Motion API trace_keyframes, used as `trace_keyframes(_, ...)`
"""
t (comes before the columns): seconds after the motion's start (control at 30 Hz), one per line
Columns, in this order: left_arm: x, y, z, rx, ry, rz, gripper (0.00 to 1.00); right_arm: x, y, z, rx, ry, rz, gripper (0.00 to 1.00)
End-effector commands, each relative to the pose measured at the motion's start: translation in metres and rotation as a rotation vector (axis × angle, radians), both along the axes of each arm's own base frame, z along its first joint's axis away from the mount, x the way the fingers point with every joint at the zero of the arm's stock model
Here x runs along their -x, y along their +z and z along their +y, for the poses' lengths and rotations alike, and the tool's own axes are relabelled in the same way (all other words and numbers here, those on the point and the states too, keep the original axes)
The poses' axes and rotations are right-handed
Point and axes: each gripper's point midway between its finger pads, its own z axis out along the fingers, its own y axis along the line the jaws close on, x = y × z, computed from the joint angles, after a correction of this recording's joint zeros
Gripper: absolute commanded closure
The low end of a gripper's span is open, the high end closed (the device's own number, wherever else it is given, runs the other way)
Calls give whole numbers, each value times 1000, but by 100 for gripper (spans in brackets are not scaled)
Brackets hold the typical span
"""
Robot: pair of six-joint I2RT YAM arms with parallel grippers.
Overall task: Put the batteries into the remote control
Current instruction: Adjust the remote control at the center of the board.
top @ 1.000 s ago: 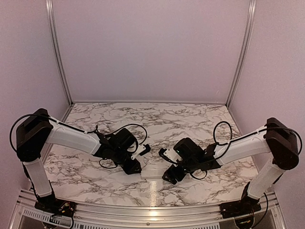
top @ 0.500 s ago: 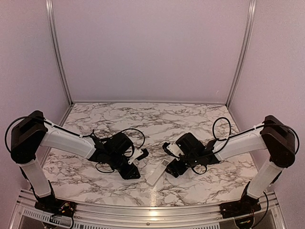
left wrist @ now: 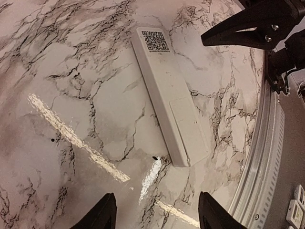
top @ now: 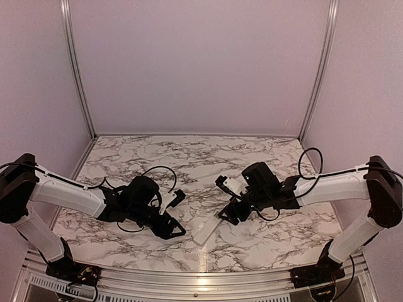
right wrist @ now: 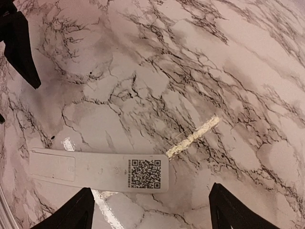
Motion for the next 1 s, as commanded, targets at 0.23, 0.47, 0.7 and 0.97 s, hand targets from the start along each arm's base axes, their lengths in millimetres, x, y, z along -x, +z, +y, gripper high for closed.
trace_keyframes(0.23,35,-2,-2,39,-11,0,35,-39,15,59,-7,145,-53,25)
trace_keyframes(0.47,41,-6,-20,-31,-20,-158,12,-57,-9,55,46,102,-16,40)
trace_keyframes(0.7,18,-22,-39,-123,60,-260,13,-55,-32,42,40,108,30,48)
trace_keyframes(0.97,13,-34,-54,-193,27,-318,13,-43,-53,31,55,117,86,55)
